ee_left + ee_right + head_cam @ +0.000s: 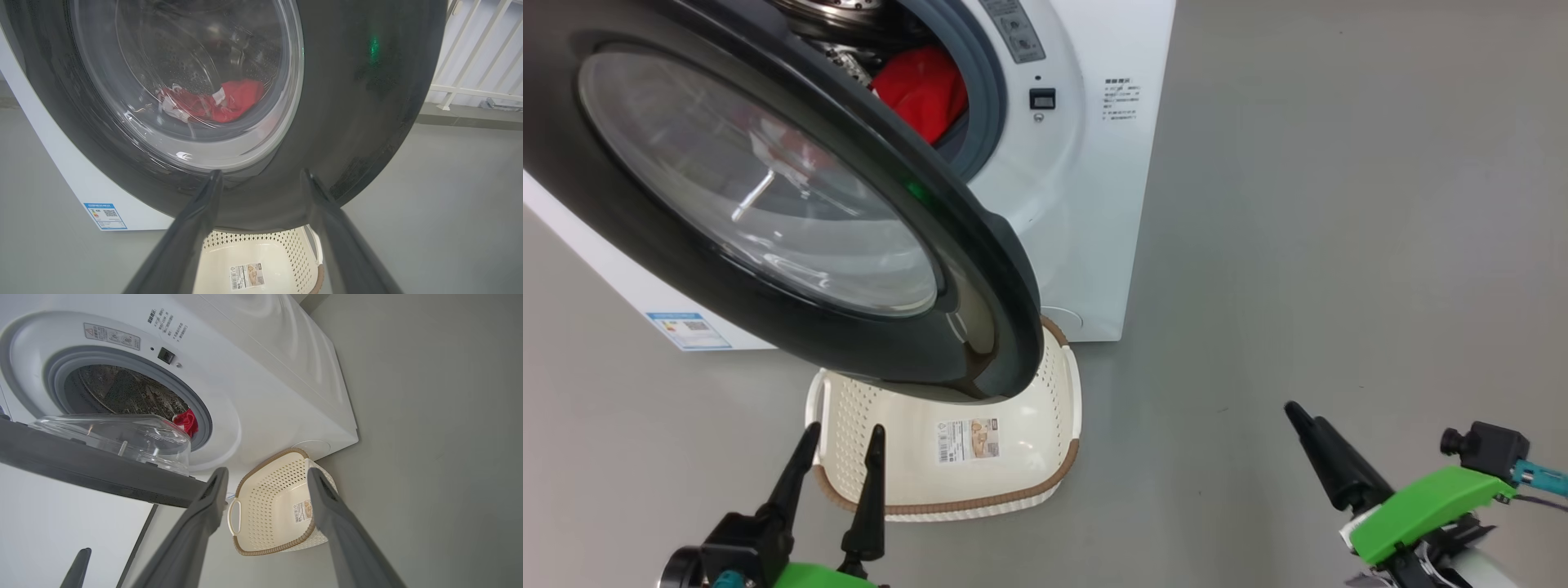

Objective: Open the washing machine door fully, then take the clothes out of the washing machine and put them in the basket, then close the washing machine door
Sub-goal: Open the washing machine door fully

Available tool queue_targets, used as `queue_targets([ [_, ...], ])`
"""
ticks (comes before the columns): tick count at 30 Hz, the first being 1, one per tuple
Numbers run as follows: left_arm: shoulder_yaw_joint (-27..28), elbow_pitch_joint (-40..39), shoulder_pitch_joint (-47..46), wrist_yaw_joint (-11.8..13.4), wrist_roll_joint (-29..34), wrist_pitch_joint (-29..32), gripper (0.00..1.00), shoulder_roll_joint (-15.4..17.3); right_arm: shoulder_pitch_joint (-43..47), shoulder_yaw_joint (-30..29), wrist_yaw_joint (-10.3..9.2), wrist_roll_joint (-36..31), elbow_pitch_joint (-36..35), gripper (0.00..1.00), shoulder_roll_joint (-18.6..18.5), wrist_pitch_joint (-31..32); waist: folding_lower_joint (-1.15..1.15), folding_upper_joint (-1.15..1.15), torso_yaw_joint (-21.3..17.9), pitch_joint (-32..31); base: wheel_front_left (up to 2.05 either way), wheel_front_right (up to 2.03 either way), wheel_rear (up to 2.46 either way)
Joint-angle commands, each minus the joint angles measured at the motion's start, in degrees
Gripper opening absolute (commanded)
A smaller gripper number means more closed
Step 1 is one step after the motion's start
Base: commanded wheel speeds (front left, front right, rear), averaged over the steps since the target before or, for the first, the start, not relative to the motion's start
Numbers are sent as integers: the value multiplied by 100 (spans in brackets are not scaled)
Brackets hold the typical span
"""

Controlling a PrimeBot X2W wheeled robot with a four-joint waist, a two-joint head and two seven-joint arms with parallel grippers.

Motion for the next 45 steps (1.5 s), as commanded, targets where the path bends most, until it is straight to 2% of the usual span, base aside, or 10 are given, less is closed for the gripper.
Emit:
queue_targets([
  [1,225,-139,-26,-20,49,-69,100,63,58,83,44,-226,-56,100,-198,-178,0,0,-21,-1,0,0,0],
  [8,290,-131,-7,-27,41,-69,100,63,-30,375,44,-1336,468,100,-310,-521,0,0,-79,-3,0,0,0],
  [11,311,-125,-24,-39,50,-69,100,63,-77,111,44,-1936,558,100,-218,-531,0,0,-83,15,0,0,0],
  [20,349,-124,-52,-41,55,-69,100,63,323,-1369,44,-4152,208,100,338,-534,0,0,-37,35,0,0,0],
  [27,341,-181,-35,-53,33,-69,100,63,800,-2670,44,-5573,-471,100,1012,-534,0,0,14,11,0,0,0],
  [31,310,-281,-27,-49,27,-69,100,63,1073,-2992,44,-6013,-663,100,1303,-534,0,0,60,6,0,0,0],
  [45,265,-273,42,-24,7,-69,100,63,1144,-2876,44,-6167,-613,100,1387,-534,0,0,75,-19,0,0,0],
])
